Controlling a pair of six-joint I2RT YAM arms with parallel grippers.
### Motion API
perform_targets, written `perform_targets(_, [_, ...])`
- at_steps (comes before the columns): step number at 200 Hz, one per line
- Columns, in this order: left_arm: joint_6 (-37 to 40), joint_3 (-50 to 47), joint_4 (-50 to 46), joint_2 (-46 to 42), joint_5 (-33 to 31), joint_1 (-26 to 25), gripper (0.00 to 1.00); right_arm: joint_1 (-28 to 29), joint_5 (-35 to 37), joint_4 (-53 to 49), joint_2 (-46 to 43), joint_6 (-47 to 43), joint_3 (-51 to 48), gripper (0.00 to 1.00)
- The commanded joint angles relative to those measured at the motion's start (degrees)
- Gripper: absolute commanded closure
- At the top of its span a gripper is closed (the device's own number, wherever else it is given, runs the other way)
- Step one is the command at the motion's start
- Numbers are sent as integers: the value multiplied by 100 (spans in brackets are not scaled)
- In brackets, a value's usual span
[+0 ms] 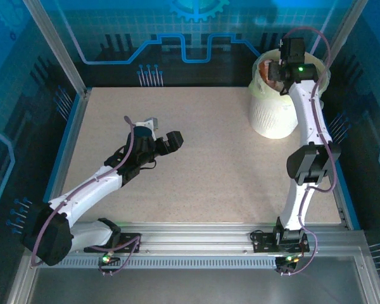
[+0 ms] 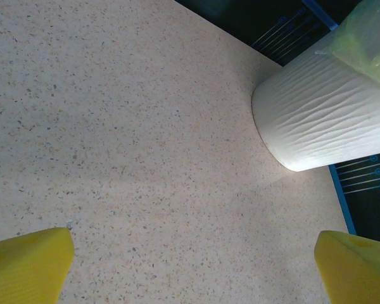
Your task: Put the plastic bottles in the bin
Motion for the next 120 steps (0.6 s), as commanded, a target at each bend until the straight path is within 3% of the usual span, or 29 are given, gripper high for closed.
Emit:
perform_targets(1, [-14, 82, -93, 26, -117, 53, 1, -12, 121, -601, 61, 9, 293, 34])
perform_targets(66, [372, 318, -653, -160, -531, 94, 1, -5, -641, -315, -1248, 168, -177, 25])
perform_targets(120, [1064, 288, -1471, -913, -1955, 243, 1, -26, -1167, 1373, -3579, 425, -3158, 13])
